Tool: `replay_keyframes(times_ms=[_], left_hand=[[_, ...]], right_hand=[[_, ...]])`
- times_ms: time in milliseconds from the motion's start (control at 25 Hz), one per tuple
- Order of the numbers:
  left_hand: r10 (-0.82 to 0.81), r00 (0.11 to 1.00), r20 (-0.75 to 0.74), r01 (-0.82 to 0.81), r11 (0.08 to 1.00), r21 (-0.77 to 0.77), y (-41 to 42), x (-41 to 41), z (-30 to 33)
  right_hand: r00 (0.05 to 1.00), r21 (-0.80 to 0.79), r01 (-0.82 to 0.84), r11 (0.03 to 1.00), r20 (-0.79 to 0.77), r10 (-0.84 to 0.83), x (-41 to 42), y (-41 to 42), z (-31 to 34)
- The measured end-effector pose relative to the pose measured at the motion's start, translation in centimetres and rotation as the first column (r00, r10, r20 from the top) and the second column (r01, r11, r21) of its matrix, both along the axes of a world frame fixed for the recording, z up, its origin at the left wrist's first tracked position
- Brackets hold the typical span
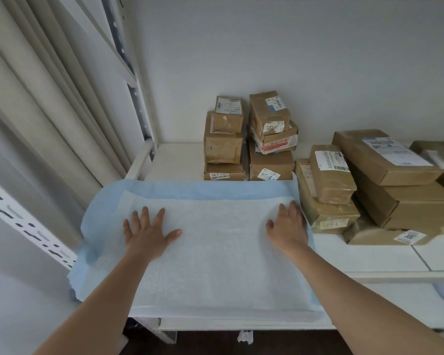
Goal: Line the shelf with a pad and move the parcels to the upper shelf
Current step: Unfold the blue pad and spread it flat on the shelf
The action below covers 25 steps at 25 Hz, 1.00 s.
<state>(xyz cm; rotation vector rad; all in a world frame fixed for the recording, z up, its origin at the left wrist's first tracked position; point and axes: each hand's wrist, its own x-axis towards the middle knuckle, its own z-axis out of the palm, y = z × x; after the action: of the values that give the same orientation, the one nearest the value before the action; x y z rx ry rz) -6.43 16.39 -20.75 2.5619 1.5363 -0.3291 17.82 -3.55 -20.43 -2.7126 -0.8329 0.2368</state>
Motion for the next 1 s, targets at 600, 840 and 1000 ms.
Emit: replay_keyframes(times_ms=[600, 840, 1000], left_hand=[[0.133, 0.988, 0.079, -0.126, 0.988, -0.088, -5.1, -1.5, -0.8], [0.069, 0.994, 0.084, -0.062, 0.994, -0.085, -4.6, -1.5, -1.4], [-0.001, 0.99, 0.138, 0.012, 0.997, -0.083, -4.0, -1.4, -1.1]], right_hand=[[0.976, -0.135, -0.198, 0.971, 0.063, 0.208, -4.6, -6.5, -0.3], [0.97, -0.269, -0.148, 0.952, 0.151, 0.193, -4.8, -6.9, -0.3], [0.962, -0.336, -0.08, 0.938, 0.219, 0.16, -4.3, -6.0, 0.1]])
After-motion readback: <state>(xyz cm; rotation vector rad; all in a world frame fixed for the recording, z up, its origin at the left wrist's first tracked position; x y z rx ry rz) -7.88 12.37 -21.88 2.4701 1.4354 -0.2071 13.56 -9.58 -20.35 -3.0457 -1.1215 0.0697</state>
